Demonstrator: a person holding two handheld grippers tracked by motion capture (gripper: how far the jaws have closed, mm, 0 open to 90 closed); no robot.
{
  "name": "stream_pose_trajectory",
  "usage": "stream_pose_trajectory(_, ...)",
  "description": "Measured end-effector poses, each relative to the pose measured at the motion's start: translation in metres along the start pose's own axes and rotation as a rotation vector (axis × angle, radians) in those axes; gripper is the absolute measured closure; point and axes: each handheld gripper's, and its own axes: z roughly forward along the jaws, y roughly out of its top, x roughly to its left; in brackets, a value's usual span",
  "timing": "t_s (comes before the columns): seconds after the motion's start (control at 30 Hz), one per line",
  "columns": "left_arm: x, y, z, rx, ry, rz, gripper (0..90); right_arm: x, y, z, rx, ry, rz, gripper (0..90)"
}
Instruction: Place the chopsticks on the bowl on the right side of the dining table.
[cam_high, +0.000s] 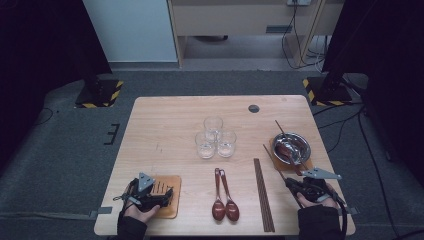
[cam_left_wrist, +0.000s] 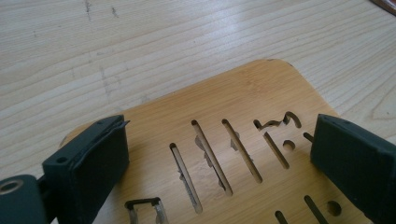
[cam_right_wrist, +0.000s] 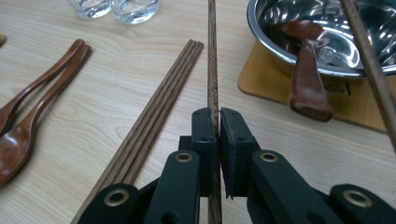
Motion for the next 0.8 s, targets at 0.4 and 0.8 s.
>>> stream_pose_trajectory(0.4, 0.000, 0.000, 0.000, 0.000, 0.000, 0.000, 3.4, 0.001, 0.010, -0.009, -0.045, 0.017, 0.003, 85.0)
stream_pose_trajectory(0.8, 0.000, 0.000, 0.000, 0.000, 0.000, 0.000, 3.3, 0.004, 0.023, -0.019, -0.093, 0.038, -0.007, 85.0)
